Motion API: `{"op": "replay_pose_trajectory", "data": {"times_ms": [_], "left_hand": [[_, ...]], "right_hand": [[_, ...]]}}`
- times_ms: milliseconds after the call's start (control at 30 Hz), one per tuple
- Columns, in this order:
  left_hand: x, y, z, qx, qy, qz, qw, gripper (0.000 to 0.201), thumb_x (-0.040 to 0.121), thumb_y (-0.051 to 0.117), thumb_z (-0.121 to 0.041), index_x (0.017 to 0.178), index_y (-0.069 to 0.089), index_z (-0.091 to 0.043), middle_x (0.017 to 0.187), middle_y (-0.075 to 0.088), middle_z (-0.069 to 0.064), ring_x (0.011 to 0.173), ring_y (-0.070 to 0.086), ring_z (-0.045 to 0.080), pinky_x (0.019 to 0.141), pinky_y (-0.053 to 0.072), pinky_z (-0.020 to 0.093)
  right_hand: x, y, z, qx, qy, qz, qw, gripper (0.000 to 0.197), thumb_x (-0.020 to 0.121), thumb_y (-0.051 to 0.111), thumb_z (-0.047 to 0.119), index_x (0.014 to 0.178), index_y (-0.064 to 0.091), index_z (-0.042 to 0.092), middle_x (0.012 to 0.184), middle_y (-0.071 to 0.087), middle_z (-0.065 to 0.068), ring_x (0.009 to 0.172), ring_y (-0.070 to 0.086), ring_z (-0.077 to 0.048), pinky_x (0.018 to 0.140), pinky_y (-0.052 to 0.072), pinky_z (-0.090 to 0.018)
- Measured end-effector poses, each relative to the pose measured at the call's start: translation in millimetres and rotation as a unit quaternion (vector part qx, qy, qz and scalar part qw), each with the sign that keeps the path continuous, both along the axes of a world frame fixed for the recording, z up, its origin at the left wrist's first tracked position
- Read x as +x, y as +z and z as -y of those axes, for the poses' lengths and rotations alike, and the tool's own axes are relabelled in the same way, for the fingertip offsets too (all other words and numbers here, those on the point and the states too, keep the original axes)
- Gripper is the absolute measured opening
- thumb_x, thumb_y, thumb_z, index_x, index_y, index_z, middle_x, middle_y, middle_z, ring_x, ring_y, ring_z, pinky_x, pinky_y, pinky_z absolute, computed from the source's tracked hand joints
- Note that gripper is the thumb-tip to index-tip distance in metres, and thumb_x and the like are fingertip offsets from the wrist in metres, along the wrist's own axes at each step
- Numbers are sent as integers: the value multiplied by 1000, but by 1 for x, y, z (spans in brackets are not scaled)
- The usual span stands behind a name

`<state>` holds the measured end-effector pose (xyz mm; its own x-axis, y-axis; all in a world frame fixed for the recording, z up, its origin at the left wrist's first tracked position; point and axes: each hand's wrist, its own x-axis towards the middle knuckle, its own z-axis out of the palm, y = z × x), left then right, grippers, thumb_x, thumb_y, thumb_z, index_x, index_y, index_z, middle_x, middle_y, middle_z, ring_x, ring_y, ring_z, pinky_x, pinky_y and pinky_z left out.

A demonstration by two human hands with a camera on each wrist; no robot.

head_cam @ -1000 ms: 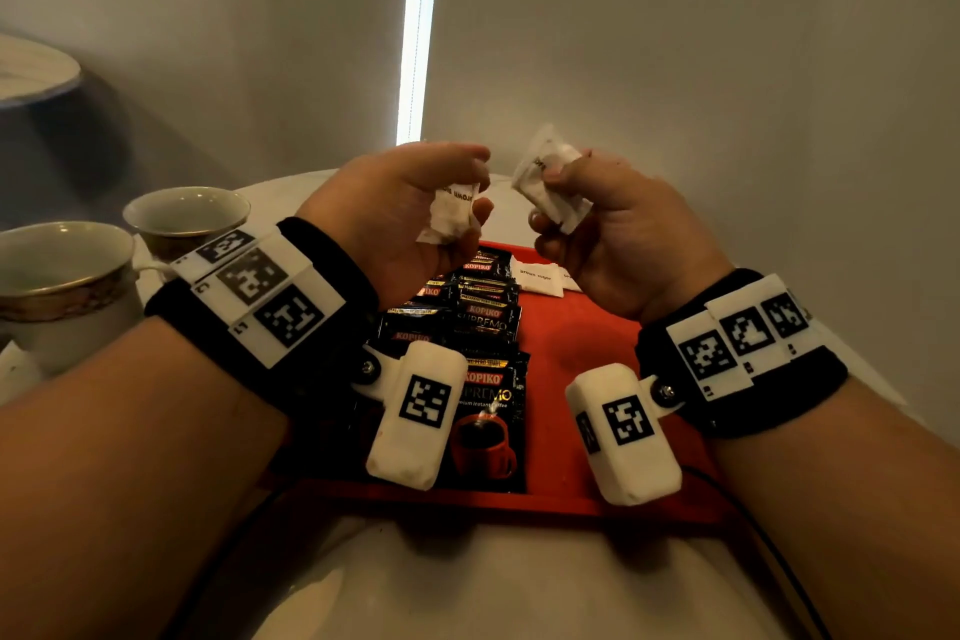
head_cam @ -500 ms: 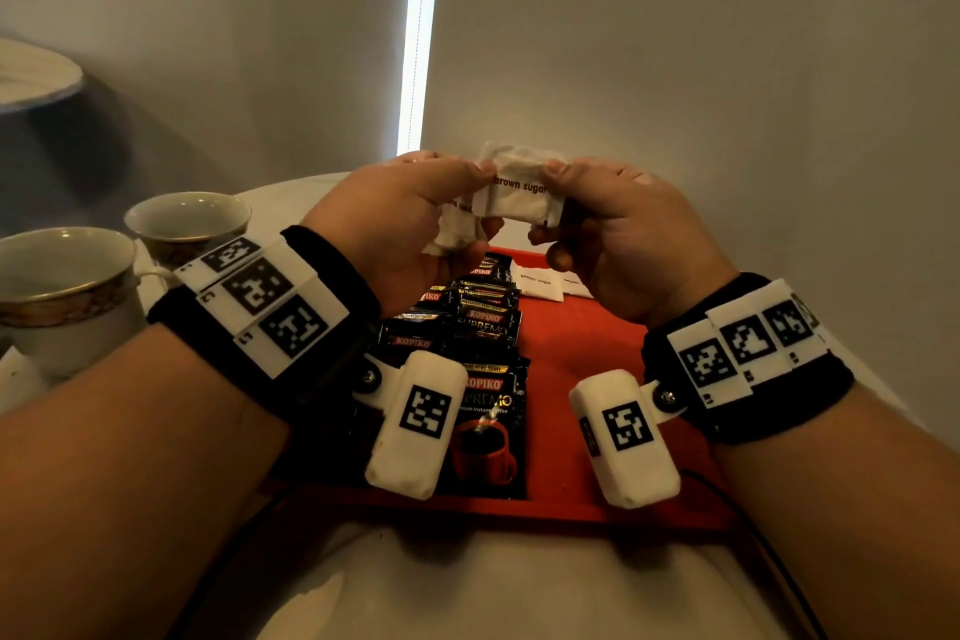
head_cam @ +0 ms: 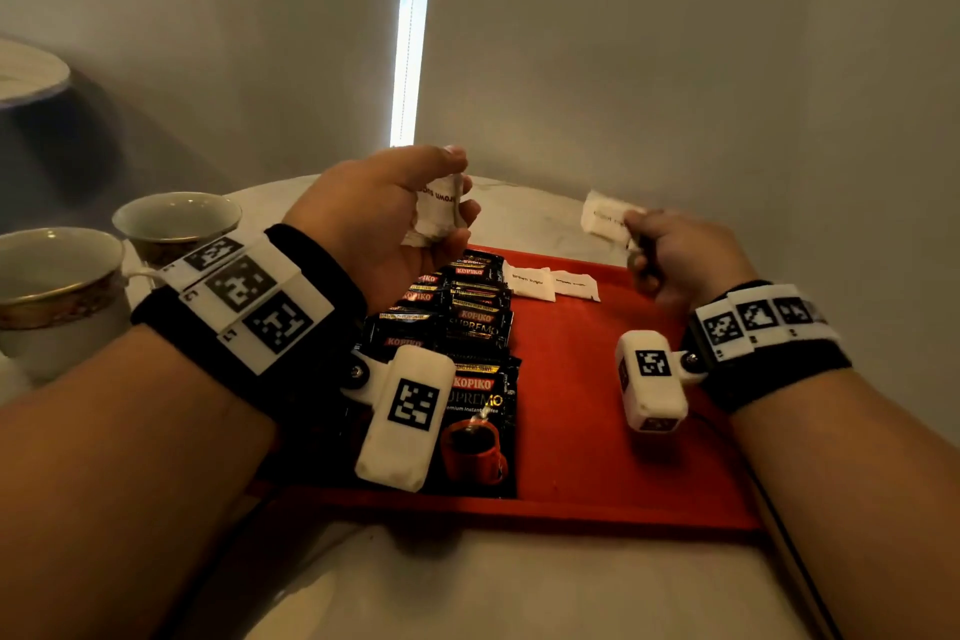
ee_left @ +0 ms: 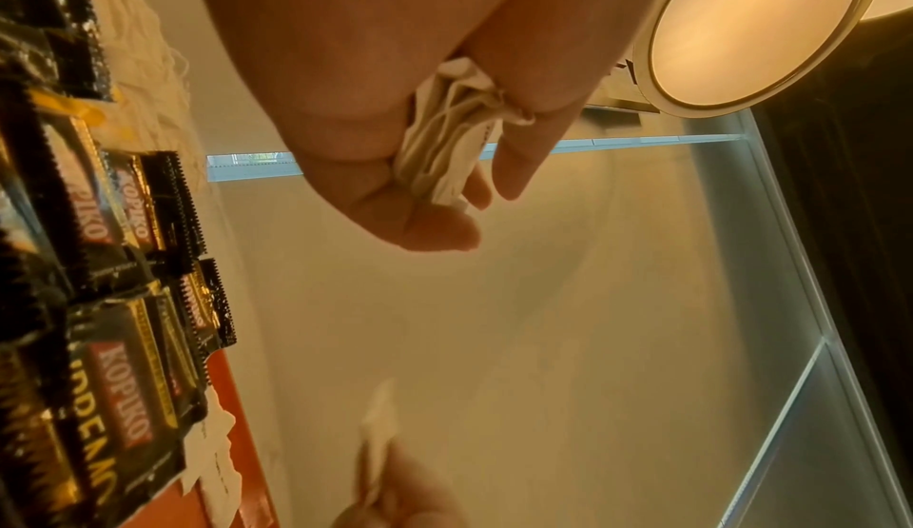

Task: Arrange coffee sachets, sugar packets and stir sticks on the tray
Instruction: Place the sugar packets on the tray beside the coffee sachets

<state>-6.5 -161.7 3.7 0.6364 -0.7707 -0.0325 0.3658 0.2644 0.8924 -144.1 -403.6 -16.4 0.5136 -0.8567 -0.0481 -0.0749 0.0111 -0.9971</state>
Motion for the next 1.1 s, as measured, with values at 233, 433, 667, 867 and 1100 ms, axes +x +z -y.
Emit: {"op": "replay_pose_trajectory", "data": {"times_ms": [233, 433, 667, 867, 1100], "left_hand": [[4, -2, 1, -10, -5, 5, 1000, 21, 93, 65, -23, 108, 60, -10, 98, 60, 5, 73, 63, 13, 51, 50, 24], [2, -2, 1, -6, -4, 12, 1000, 14, 94, 64, -23, 101, 63, -11, 95, 61, 4, 71, 63, 13, 50, 50, 23], [0, -1, 2, -11, -9, 14, 1000, 11, 94, 63, -23, 99, 62, -13, 96, 60, 4, 71, 63, 14, 50, 50, 24], [-3, 1, -1, -21, -14, 6, 1000, 11, 95, 58, -19, 102, 59, -11, 93, 58, 5, 71, 62, 13, 51, 51, 23], [-6, 2, -2, -24, -12, 5, 1000, 8, 96, 55, -16, 97, 61, -12, 97, 57, 7, 71, 63, 15, 52, 51, 24]], "right_hand": [[4, -35, 14, 92, 41, -85, 991, 25, 102, 45, 8, 123, 58, 2, 83, 59, -8, 49, 39, -9, 33, 24, -19], [2, -34, 11, 96, 62, -108, 988, 21, 102, 43, 5, 105, 63, 9, 82, 60, -8, 51, 39, -8, 33, 26, -16], [5, -36, 11, 76, 56, -124, 988, 24, 101, 46, 5, 116, 65, 3, 83, 61, -9, 52, 43, -9, 34, 28, -17], [5, -36, 9, 78, 56, -109, 989, 26, 101, 44, 4, 112, 67, 8, 86, 61, -8, 54, 45, -9, 38, 31, -16], [4, -35, 12, 58, 26, -127, 990, 25, 97, 53, 4, 117, 67, 3, 101, 68, -15, 54, 53, -11, 40, 35, -20]]}}
